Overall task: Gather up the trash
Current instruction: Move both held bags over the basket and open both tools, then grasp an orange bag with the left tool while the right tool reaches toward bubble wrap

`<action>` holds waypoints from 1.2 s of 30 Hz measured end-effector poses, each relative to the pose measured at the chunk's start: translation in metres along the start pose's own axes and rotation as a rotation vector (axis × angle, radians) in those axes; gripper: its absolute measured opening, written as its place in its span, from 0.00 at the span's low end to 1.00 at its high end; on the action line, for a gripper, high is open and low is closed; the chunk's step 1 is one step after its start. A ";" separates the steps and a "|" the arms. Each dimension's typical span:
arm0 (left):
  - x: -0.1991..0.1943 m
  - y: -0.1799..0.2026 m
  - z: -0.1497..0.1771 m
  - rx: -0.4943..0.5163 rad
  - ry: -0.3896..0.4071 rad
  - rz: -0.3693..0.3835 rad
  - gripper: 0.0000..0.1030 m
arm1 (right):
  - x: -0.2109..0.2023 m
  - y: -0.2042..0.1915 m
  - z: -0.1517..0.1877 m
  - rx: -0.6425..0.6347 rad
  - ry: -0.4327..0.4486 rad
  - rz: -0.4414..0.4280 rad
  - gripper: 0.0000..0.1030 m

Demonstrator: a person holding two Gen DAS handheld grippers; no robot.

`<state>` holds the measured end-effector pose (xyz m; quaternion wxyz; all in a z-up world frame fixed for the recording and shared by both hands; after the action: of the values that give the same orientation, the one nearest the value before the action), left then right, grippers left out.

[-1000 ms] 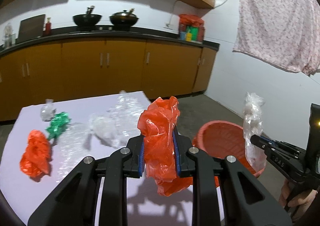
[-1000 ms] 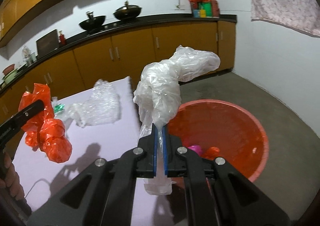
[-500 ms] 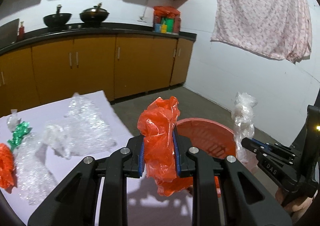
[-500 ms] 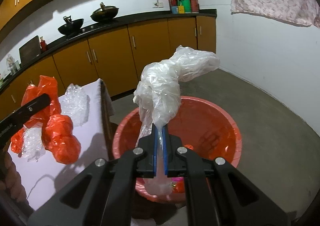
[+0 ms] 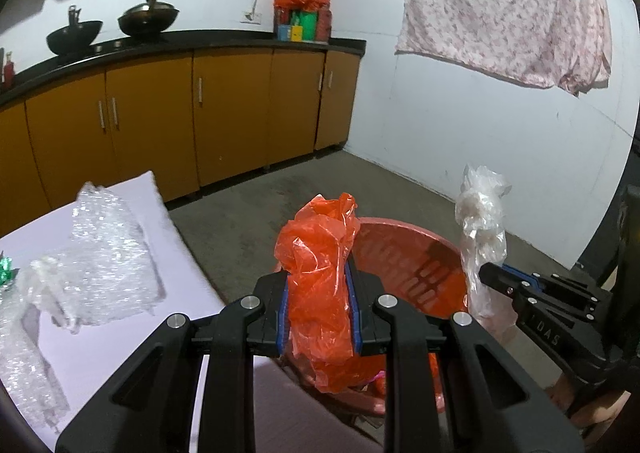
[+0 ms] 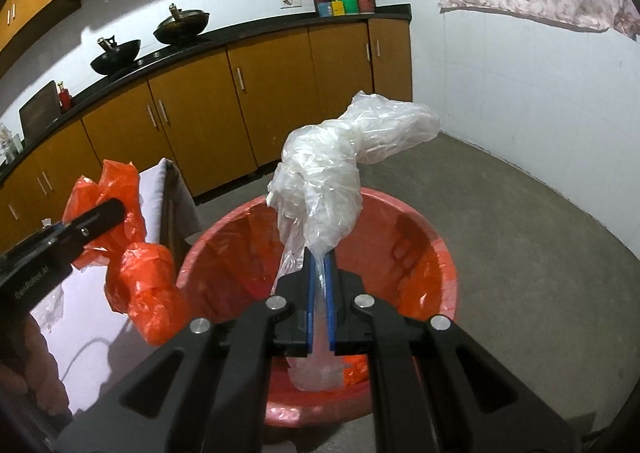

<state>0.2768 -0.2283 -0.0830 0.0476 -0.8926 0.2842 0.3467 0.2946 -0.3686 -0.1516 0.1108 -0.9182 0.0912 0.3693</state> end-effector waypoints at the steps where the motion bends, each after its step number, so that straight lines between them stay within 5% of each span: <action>1: 0.003 0.001 0.000 0.003 -0.004 0.002 0.22 | 0.002 0.002 -0.001 0.003 -0.001 0.001 0.06; 13: 0.035 0.017 0.002 0.051 -0.061 0.028 0.24 | 0.023 0.017 -0.005 0.046 -0.023 -0.013 0.11; 17: 0.040 0.017 0.007 0.048 -0.079 0.034 0.50 | 0.026 0.021 -0.001 0.068 -0.034 -0.028 0.20; 19: 0.039 0.013 0.008 0.043 -0.080 0.032 0.50 | 0.026 0.023 0.000 0.069 -0.032 -0.022 0.24; 29: 0.010 -0.025 0.007 -0.042 -0.036 -0.042 0.55 | 0.009 0.017 -0.005 0.049 0.017 -0.006 0.35; 36: -0.036 -0.067 0.016 -0.109 0.020 -0.128 0.61 | -0.005 -0.029 -0.011 -0.044 0.044 -0.058 0.37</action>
<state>0.2822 -0.1507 -0.0801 0.0181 -0.9137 0.2075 0.3490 0.3055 -0.3435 -0.1367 0.0995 -0.9306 0.0588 0.3474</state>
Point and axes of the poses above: each gripper's, at about its wrist camera, not at the fingertips, and x roughly the way its jaws point, y to its right, z to its underside, the point moved 5 cm from there along x, roughly the way its jaws point, and after that the axes turned 9 degrees about -y, right-handed, at the moved point
